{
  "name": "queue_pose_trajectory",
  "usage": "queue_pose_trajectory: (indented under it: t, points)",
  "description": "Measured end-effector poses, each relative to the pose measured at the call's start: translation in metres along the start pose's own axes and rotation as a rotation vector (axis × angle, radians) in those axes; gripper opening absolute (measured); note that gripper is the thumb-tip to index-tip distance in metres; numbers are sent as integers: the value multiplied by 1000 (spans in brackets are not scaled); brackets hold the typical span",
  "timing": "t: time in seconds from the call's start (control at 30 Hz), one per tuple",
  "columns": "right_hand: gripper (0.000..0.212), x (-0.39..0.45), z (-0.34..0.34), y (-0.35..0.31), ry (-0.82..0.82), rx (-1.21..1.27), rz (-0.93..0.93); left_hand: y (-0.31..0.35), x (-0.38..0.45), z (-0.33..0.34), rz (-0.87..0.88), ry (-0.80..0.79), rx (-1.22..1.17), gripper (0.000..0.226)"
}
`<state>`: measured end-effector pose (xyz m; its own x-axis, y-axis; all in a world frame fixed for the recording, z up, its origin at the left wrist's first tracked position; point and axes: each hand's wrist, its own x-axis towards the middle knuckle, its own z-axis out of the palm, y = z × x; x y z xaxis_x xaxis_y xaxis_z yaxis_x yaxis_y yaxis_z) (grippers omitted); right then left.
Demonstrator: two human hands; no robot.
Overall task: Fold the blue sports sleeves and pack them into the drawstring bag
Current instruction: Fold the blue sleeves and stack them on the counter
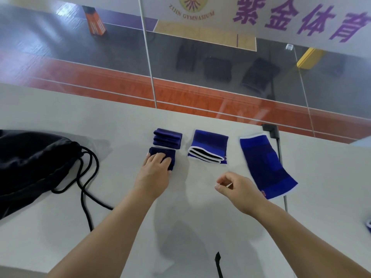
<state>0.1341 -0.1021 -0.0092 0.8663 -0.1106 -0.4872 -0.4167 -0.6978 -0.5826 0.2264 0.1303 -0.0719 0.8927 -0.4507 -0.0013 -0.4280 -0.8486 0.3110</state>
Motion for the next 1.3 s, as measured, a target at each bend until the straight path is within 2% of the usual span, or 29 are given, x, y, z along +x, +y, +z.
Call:
queue_pose_trajectory:
  t: [0.13, 0.23, 0.33, 0.47, 0.6, 0.77, 0.9, 0.97, 1.13, 1.3]
  points:
    - [25, -7, -8, 3, -70, -69, -6, 20, -6, -13, 22, 49, -35, 11]
    - [31, -15, -15, 14, -128, -150, 13, 43, -15, -17, 27, 15, -65, 9]
    - [35, -27, -25, 30, -160, -226, 42, 71, -20, -15, 35, -125, -93, 29]
    - [39, -47, -40, 63, -168, -295, 93, 105, -18, -1, -34, -406, -64, 27]
    - [43, -68, -59, 107, -172, -329, 151, 145, -10, 21, -43, -501, -65, 29]
    - [46, -93, -94, 166, -161, -323, 236, 205, 11, 46, -42, -489, -123, 43]
    - [45, -110, -121, 211, -132, -299, 279, 251, 35, 67, 41, -426, -25, 57]
    - [44, -117, -131, 230, -104, -288, 297, 269, 41, 77, 43, -456, 27, 63]
    - [39, -131, -148, 273, -16, -261, 321, 309, 36, 100, 86, -527, 141, 62]
    - [34, -146, -157, 314, 111, -204, 321, 346, 20, 112, 170, -555, 90, 60]
